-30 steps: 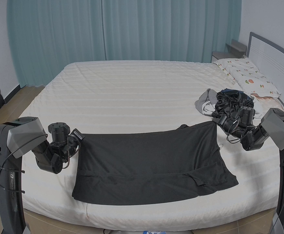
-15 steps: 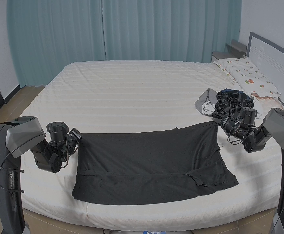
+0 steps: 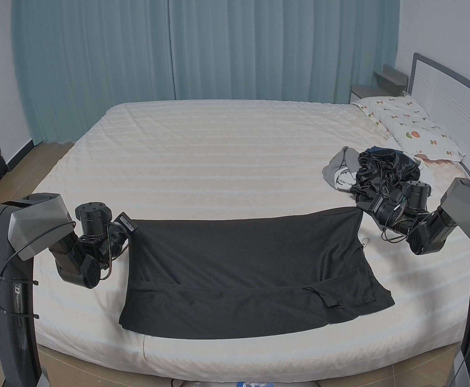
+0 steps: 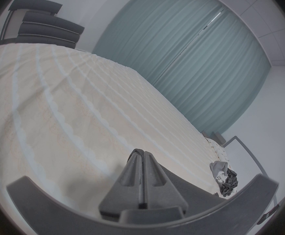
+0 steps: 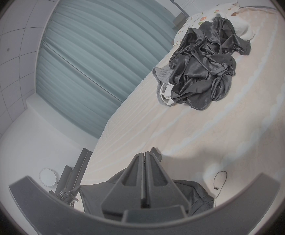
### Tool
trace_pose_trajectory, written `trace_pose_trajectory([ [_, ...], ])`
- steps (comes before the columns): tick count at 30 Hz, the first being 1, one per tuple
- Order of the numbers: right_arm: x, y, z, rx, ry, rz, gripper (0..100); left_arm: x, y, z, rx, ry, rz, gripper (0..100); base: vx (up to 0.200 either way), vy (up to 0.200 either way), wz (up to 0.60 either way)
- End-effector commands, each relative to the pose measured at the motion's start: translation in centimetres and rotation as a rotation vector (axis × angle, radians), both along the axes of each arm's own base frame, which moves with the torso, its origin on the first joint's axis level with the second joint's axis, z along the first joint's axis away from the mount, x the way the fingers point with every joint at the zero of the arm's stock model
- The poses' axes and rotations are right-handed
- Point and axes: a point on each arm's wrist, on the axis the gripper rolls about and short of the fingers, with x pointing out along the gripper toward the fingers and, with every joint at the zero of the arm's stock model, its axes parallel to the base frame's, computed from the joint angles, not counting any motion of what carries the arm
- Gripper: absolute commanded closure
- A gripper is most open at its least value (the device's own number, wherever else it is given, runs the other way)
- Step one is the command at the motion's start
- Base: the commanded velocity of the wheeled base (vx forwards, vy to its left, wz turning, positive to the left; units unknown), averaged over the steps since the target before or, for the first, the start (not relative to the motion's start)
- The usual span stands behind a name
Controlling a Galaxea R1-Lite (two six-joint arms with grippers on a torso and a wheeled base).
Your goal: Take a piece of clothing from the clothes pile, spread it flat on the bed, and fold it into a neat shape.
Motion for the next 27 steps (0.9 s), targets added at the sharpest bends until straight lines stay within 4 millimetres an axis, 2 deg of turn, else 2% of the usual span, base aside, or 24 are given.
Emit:
trace_pose_trajectory([
  [1, 0.6, 0.3, -0.8, -0.005, 0.001, 0.009, 100, 0.0, 0.1, 0.0, 0.012, 0.001, 0.0, 100, 0.0, 0.0, 0.0],
  [7, 2.2, 1.1, -1.5, -0.017, 0.045, 0.025, 100, 0.4, -0.2, 0.1, 0.023, -0.015, -0.008, 100, 0.0, 0.0, 0.0],
  [11, 2.5, 1.2, -1.5, -0.024, 0.042, 0.027, 100, 0.7, -0.4, 0.2, 0.031, -0.022, -0.015, 100, 0.0, 0.0, 0.0],
  [13, 2.4, 1.1, -1.2, -0.024, 0.038, 0.026, 100, 0.8, -0.4, -0.5, 0.052, -0.012, -0.022, 100, 0.0, 0.0, 0.0],
  [19, 1.4, -0.2, -0.2, -0.023, 0.042, 0.001, 100, 0.5, -0.4, -0.9, 0.063, 0.007, -0.026, 100, 0.0, 0.0, 0.0],
  [24, 0.3, -0.4, 0.5, -0.024, 0.054, 0.004, 100, 0.2, -0.3, -1.0, 0.065, 0.013, -0.025, 100, 0.0, 0.0, 0.0],
  [27, -1.0, -0.5, 0.9, -0.044, 0.067, 0.018, 100, -0.6, -0.2, -1.3, 0.096, 0.033, -0.035, 100, 0.0, 0.0, 0.0],
])
